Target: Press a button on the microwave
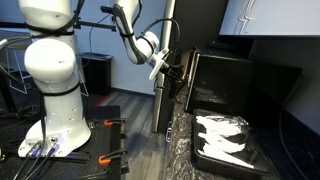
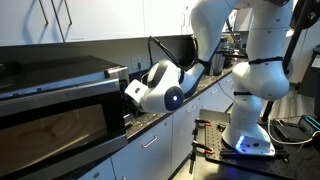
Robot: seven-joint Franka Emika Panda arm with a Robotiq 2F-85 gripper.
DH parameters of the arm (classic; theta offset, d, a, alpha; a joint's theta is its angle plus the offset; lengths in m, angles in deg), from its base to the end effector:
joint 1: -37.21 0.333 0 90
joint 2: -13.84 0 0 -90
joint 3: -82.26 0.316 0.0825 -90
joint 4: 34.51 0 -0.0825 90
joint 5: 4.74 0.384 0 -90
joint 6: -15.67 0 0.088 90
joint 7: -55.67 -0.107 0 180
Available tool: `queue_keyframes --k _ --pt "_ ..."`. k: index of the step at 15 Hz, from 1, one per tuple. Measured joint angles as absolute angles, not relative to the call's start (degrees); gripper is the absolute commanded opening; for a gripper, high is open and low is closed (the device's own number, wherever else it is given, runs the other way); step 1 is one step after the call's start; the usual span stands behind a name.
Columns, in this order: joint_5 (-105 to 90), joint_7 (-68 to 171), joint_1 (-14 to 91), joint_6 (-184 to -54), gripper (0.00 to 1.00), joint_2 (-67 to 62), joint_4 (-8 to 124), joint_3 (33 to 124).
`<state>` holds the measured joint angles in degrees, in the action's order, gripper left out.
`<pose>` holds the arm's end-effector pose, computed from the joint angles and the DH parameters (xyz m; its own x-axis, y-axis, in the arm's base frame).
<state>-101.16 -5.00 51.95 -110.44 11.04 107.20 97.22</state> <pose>0.4242 0.2031 0.2732 0.6001 0.7820 0.1683 0.2597 -0.3895 0.8837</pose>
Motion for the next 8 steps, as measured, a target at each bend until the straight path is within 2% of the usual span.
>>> queue_keyframes --k 8 --pt "-105.49 -5.33 50.67 -114.15 0.00 7.50 103.13 96.53"
